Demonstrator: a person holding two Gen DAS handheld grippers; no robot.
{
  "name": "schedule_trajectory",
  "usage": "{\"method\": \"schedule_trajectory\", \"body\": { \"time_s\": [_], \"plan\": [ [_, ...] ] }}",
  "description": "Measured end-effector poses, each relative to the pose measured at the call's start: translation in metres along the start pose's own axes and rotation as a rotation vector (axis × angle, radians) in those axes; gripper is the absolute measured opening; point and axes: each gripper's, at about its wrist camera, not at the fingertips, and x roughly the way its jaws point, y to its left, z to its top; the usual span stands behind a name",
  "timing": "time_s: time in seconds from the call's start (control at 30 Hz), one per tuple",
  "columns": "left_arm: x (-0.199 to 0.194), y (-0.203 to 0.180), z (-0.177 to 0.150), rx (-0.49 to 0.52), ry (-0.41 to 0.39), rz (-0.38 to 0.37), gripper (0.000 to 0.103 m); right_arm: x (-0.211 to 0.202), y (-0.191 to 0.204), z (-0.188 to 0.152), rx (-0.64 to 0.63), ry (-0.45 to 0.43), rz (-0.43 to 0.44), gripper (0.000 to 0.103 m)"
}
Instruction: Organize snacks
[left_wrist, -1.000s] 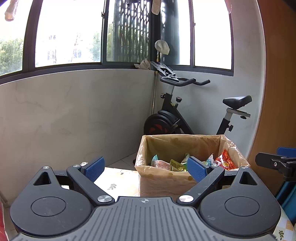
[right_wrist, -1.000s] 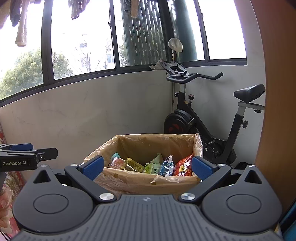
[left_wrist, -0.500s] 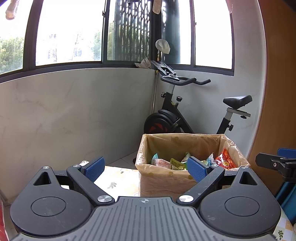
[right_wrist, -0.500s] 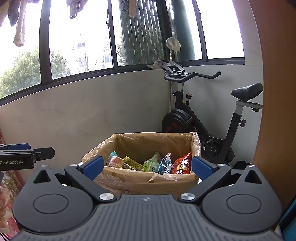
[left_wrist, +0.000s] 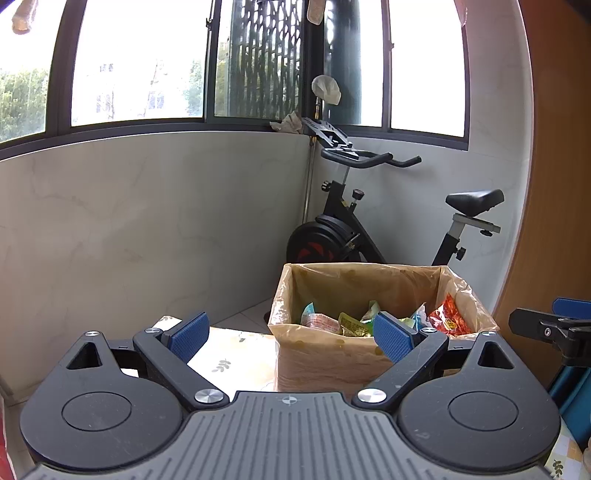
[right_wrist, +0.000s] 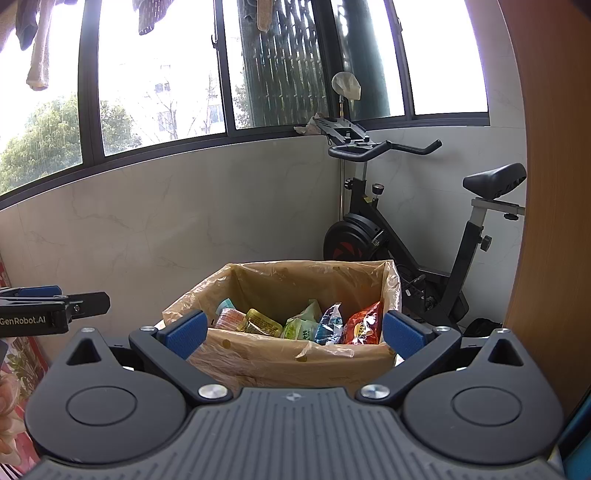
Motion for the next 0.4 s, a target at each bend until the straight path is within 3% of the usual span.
{"method": "schedule_trajectory", "body": {
  "time_s": [0.4],
  "plan": [
    [0.0021, 0.003, -0.0011, -0.015, 0.002, -0.008, 0.097, 0.0005, -0.0013, 0.0001, 0.002, 0.0, -0.002, 0.103]
  ]
}}
